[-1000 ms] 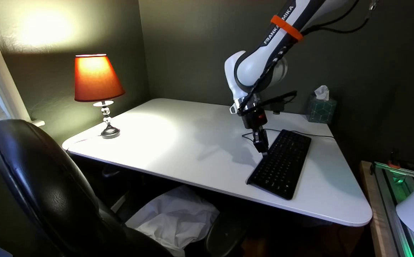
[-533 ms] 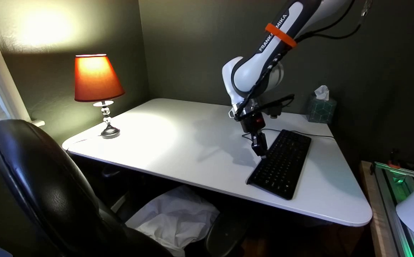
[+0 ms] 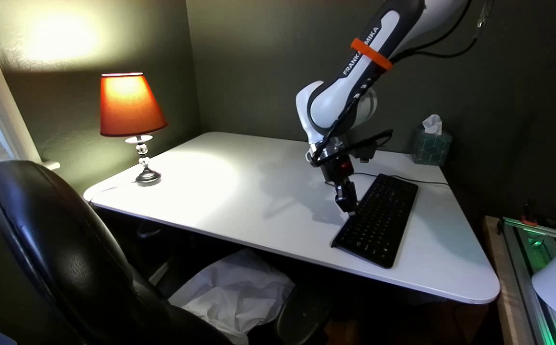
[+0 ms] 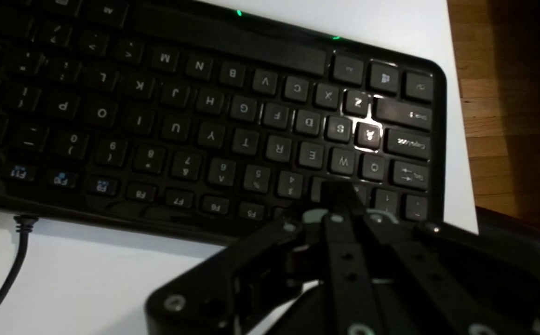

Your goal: Press a button on the keyboard

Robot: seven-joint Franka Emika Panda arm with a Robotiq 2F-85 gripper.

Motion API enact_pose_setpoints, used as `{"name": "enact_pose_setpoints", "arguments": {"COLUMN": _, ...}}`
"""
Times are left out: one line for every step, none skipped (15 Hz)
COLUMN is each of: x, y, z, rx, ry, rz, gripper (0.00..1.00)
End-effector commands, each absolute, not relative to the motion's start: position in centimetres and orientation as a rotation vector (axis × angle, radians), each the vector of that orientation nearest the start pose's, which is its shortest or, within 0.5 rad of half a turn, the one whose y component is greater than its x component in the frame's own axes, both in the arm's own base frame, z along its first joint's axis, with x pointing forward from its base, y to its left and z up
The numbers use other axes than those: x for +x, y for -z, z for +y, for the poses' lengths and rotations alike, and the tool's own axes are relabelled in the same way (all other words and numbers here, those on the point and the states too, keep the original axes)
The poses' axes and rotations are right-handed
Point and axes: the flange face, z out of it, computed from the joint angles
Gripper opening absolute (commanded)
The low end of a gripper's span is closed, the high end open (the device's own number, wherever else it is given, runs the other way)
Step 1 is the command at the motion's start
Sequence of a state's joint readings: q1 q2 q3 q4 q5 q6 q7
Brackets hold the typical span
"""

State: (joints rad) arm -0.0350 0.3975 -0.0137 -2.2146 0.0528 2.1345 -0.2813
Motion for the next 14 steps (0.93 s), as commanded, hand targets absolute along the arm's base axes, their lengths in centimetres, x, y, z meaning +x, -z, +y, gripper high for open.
{"name": "enact_pose_setpoints", "arguments": {"x": 49.73, "y": -16.01, "z": -2.14, "rx": -2.945, "ry": -0.723, "rz": -0.252, "gripper": 0.00}}
{"name": "enact_pose_setpoints", "arguments": {"x": 49.78, "y": -15.92, "z": -2.11, "rx": -2.940, "ry": -0.726, "rz": -0.250, "gripper": 0.00}}
{"name": "enact_pose_setpoints", "arguments": {"x": 49.86, "y": -15.85, "z": -2.12, "rx": -2.940, "ry": -0.725, "rz": -0.245, "gripper": 0.00}}
{"name": "enact_pose_setpoints", "arguments": {"x": 49.93, "y": -15.76, "z": -2.12, "rx": -2.935, "ry": -0.728, "rz": -0.245, "gripper": 0.00}}
{"name": "enact_pose_setpoints", "arguments": {"x": 50.02, "y": -15.67, "z": -2.12, "rx": -2.932, "ry": -0.730, "rz": -0.245, "gripper": 0.00}}
{"name": "enact_pose_setpoints", "arguments": {"x": 50.05, "y": -15.57, "z": -2.11, "rx": -2.931, "ry": -0.733, "rz": -0.244, "gripper": 0.00}}
{"name": "enact_pose_setpoints", "arguments": {"x": 50.07, "y": -15.45, "z": -2.08, "rx": -2.928, "ry": -0.739, "rz": -0.243, "gripper": 0.00}}
{"name": "enact_pose_setpoints", "arguments": {"x": 50.08, "y": -15.36, "z": -2.09, "rx": -2.926, "ry": -0.744, "rz": -0.244, "gripper": 0.00}}
{"name": "enact_pose_setpoints", "arguments": {"x": 50.09, "y": -15.29, "z": -2.09, "rx": -2.923, "ry": -0.752, "rz": -0.243, "gripper": 0.00}}
{"name": "enact_pose_setpoints", "arguments": {"x": 50.05, "y": -15.26, "z": -2.10, "rx": -2.919, "ry": -0.765, "rz": -0.245, "gripper": 0.00}}
{"name": "enact_pose_setpoints", "arguments": {"x": 50.01, "y": -15.20, "z": -2.13, "rx": -2.917, "ry": -0.773, "rz": -0.247, "gripper": 0.00}}
{"name": "enact_pose_setpoints", "arguments": {"x": 49.96, "y": -15.20, "z": -2.18, "rx": -2.916, "ry": -0.782, "rz": -0.245, "gripper": 0.00}}
{"name": "enact_pose_setpoints", "arguments": {"x": 49.92, "y": -15.24, "z": -2.21, "rx": -2.914, "ry": -0.788, "rz": -0.244, "gripper": 0.00}}
{"name": "enact_pose_setpoints", "arguments": {"x": 49.89, "y": -15.28, "z": -2.23, "rx": -2.912, "ry": -0.795, "rz": -0.243, "gripper": 0.00}}
